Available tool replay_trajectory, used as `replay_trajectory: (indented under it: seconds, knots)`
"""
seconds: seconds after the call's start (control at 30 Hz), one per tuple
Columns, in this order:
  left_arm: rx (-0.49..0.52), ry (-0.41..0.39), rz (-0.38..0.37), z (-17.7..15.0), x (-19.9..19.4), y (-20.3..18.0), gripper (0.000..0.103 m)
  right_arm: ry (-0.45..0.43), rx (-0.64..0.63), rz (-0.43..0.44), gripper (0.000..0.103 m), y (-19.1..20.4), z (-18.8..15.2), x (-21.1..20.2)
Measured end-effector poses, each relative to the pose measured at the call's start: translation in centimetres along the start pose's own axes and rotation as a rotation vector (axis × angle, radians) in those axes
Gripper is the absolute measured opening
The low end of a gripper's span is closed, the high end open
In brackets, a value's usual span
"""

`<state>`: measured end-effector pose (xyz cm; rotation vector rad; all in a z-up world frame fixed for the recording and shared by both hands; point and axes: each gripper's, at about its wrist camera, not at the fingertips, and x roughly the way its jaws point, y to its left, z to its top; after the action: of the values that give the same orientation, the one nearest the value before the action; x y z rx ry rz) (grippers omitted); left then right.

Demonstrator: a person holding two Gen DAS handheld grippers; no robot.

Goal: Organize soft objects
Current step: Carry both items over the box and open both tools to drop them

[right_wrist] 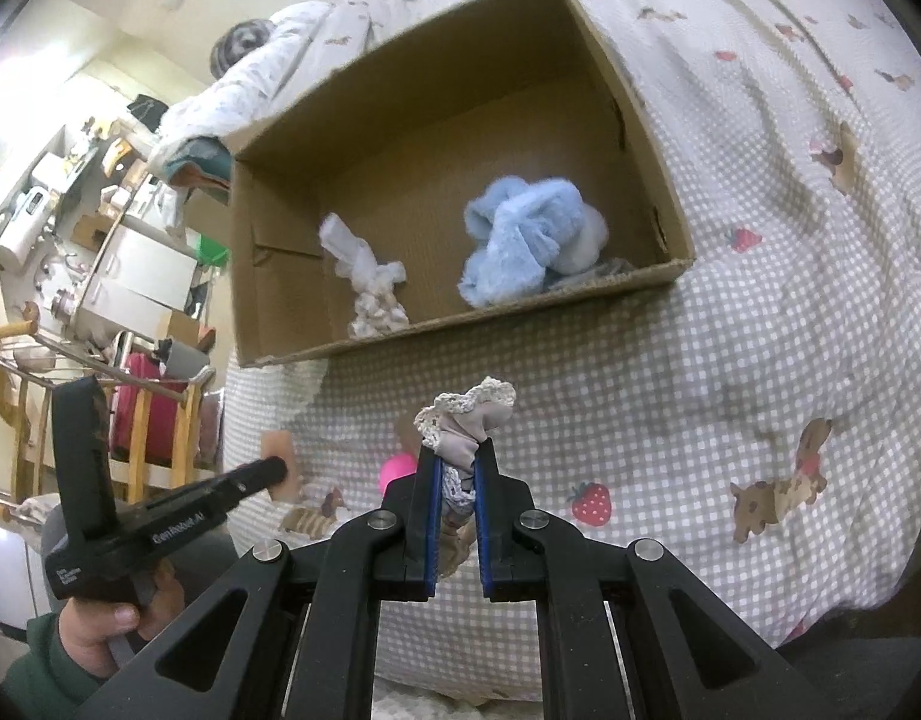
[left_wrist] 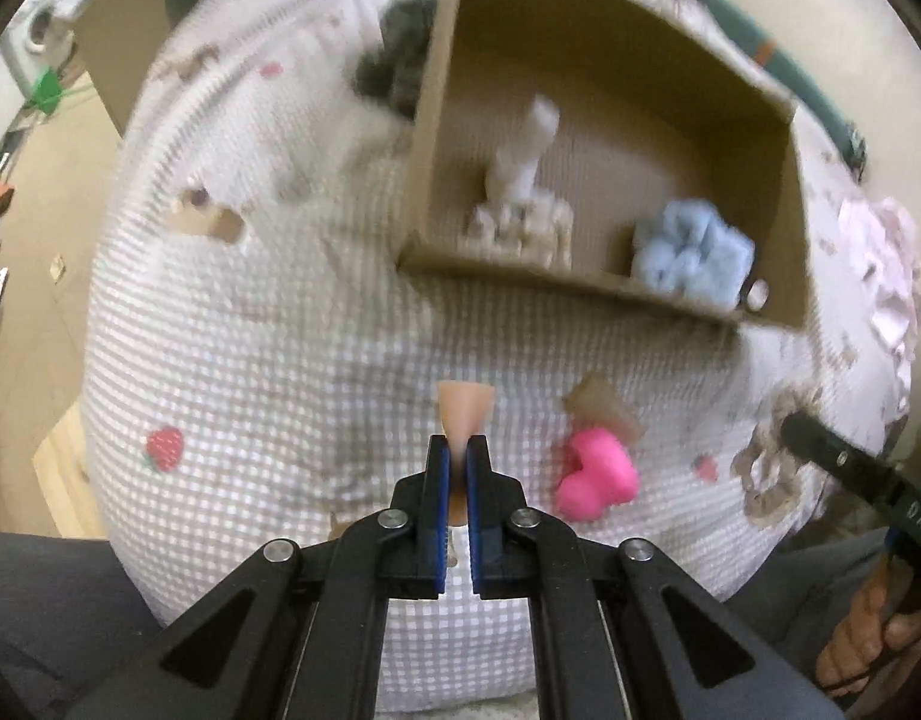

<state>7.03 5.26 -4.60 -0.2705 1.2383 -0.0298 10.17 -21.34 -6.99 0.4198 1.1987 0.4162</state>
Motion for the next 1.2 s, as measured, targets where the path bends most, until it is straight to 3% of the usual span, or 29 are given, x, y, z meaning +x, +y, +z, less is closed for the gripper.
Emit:
replay_trajectory:
  seconds: [0.17, 0.47, 0.9, 1.2]
  knots:
    - [-0.003, -0.169, -0.032, 0.3, -4.9, -0.8, 0.005, -0.092, -0.041, 0.081, 0.011, 1.4, 0.0, -3.1]
    - [0.026, -0.323, -0.012, 1.9, -9.4, -3.0, 0.005, -0.171, -0.102, 0.077, 0.011, 3.6, 1.4, -5.9]
    - [0.070, -0.337, -0.030, 6.3, -9.4, -5.1, 0.005, -0.226, -0.097, 0.089, 0.011, 4.6, 4.0, -6.3]
    - [0.142, -0.327, -0.006, 9.0, -7.1, -6.7, 0.005, -0.242, -0.135, 0.038, 0.011, 4.7, 6.9, -6.0]
